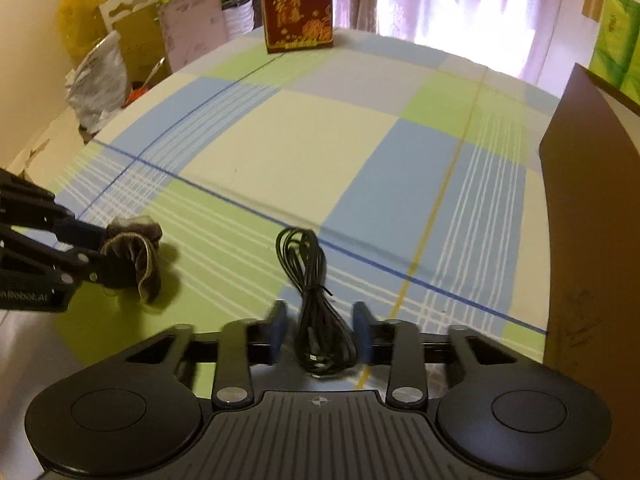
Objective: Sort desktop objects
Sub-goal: 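Close the right gripper on the black cable while the left lifts the scrunchie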
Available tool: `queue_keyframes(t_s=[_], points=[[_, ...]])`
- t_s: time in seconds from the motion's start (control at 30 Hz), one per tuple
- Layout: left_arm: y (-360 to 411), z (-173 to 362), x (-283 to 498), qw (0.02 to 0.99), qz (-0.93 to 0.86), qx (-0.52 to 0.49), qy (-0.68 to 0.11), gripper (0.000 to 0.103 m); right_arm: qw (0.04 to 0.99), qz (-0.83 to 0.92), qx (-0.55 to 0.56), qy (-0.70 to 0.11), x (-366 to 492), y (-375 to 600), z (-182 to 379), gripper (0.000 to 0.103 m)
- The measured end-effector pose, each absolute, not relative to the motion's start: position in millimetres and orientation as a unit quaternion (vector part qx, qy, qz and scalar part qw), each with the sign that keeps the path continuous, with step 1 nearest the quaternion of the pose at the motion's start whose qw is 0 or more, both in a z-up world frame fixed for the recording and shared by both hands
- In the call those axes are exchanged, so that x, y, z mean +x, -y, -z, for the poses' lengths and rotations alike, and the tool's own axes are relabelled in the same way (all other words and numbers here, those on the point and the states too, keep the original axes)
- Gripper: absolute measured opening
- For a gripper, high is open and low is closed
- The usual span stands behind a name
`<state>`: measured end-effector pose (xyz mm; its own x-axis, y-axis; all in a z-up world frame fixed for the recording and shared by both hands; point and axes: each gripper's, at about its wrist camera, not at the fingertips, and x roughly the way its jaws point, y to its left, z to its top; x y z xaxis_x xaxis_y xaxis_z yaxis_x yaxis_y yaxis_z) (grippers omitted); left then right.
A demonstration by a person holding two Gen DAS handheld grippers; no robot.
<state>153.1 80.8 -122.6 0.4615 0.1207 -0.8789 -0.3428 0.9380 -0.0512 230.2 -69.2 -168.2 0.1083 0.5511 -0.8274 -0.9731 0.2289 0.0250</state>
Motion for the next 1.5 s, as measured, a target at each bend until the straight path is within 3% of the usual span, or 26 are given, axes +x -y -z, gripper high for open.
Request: queue_keyframes(t_s=[0.47,0.83,0.87,0.97,1.0,1.33,1.5], points=[[-66.4,121.0,150.2,0.85,-0.107,-0.113,-0.503,0.025,0.704,-0.504,-0.244,-0.436,231.6,165.1,156.4,0.027],[-1.2,121.4,149.2,0.855,-0.001,-0.11,-0.506,0.025,0.754,-0.41,-0.205,-0.471,238.6,261.4,141.7,0.028],[5.5,120.9,151.0,0.856,0.01,-0.105,-0.505,0.025,0.756,-0.41,-0.2,-0.47,237.6,263.5,140.6,0.031],[23.4,118.8,156.6,0.859,0.032,-0.084,-0.504,0.028,0.765,-0.406,-0.194,-0.461,234.8,263.6,138.7,0.063],[28.1,118.0,158.8,0.86,0.033,-0.074,-0.503,0.028,0.768,-0.407,-0.194,-0.455,233.3,262.2,137.4,0.064],[39.3,111.8,172.1,0.872,0.024,-0.045,-0.487,0.045,0.769,-0.417,-0.217,-0.434,235.0,244.6,148.5,0.063],[45.5,117.3,184.2,0.875,0.018,-0.032,-0.483,0.049,0.763,-0.427,-0.236,-0.426,233.5,240.1,153.5,0.04]])
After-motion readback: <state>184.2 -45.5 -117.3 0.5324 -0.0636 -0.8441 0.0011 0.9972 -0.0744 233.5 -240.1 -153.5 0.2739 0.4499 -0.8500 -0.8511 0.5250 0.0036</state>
